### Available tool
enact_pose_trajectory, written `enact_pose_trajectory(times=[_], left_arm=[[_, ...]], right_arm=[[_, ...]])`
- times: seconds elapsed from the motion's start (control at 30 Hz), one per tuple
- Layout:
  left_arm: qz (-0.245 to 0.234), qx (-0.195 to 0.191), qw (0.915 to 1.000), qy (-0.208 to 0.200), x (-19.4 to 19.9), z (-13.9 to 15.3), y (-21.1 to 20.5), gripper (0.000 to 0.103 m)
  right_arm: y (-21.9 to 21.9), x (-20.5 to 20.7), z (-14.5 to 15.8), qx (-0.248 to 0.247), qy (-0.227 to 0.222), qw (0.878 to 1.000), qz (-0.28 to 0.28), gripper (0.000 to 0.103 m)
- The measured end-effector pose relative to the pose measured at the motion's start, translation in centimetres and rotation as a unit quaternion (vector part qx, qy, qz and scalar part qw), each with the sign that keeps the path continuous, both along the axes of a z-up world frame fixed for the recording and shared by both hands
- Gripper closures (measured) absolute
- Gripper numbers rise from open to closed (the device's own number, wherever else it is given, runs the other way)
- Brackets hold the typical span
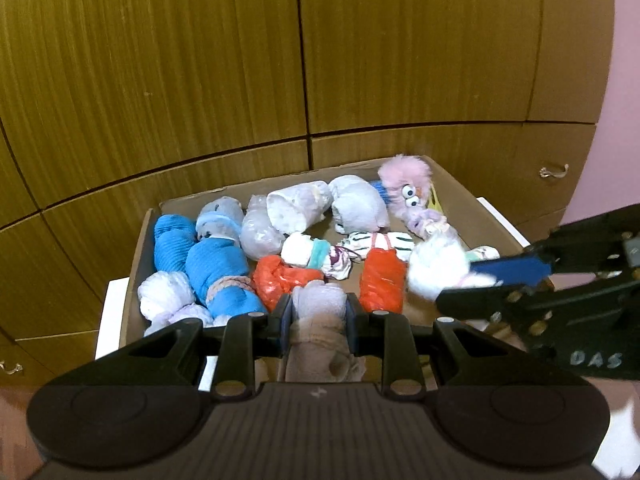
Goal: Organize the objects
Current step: 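Carry both rolls into the tray and lower them beside the red rolls, then open both tools to release the two rolls in the tray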
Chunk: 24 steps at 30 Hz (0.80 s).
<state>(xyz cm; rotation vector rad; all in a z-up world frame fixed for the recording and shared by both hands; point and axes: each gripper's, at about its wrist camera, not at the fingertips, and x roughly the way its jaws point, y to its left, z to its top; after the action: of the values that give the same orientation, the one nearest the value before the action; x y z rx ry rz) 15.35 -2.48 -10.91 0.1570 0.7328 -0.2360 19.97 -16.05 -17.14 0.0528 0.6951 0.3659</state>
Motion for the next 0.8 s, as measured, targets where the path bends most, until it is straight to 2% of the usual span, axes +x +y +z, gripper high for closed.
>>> enact_pose_trajectory(times=[0.23, 0.47, 0.57, 0.8], left_arm=[[-0.006, 0.004, 0.9999, 0.015, 1.6, -1.2, -0.3, 0.079], [-0.015, 0.016, 0.9993, 0.029, 2.8, -3.5, -1.7, 0.079], [-0.015, 0.021, 0.9992, 0.031, 3.2, -3.8, -1.9, 0.079], [-0.011, 0.033, 0.9988, 0.034, 3.5, -4.4, -1.9, 0.076]], right_arm=[[0.9, 2.9, -2.2, -0.017, 0.033, 0.999, 0.02, 0.074], [-0.2, 3.7, -4.2, -0.044, 0.058, 0.997, -0.011, 0.074], [0.0, 3.6, -4.5, -0.059, 0.059, 0.996, -0.011, 0.074], [0.4, 3.3, -4.2, -0.062, 0.059, 0.996, -0.016, 0.071]])
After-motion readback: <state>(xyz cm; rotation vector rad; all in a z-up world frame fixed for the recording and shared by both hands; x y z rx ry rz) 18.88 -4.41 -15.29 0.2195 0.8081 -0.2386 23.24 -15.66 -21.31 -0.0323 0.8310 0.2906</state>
